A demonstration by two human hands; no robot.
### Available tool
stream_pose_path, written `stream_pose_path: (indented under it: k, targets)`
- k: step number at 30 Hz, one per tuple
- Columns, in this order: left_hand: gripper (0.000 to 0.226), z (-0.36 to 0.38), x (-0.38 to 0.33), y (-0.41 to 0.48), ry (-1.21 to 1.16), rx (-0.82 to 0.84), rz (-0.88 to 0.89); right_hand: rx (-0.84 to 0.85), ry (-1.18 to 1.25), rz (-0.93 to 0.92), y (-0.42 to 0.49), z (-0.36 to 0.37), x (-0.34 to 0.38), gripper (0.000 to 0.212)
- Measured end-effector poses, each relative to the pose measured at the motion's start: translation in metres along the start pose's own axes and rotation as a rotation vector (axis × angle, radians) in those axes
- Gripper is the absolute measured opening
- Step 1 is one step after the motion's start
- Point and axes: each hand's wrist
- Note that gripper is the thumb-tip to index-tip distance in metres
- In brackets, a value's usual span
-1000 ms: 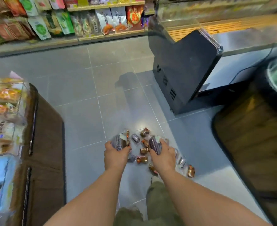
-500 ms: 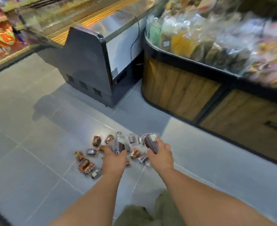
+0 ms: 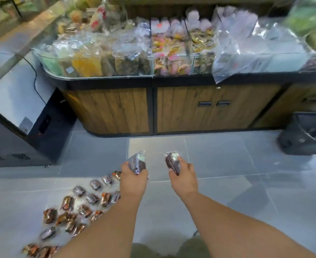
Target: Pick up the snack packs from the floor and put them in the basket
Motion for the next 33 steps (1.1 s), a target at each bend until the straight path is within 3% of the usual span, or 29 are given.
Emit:
stream_pose_path:
  k: [12, 24, 33]
  targets:
    - [0.056, 0.15, -0.055, -0.127, 0.085, 0.169, 0.196, -0.153, 0.051, 0.132, 0.059, -0.151, -0.135, 0.058]
    - [0.052, 0.277, -0.094, -0.182, 0.163, 0.248, 0.262, -0.243, 0.142, 0.263, 0.115, -0.231, -0.225, 0.06]
    - [0.055, 0.446, -0.15, -0.211, 0.236, 0.344, 0.35, -0.323, 0.146, 0.367, 0.213, -0.321, -0.304, 0.058]
Point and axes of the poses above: each hand's wrist, its own y-axis towards the middle knuckle, its own z-axis out of the palm, x = y × z, and after that the axes turned 10 degrees about -x, right-handed
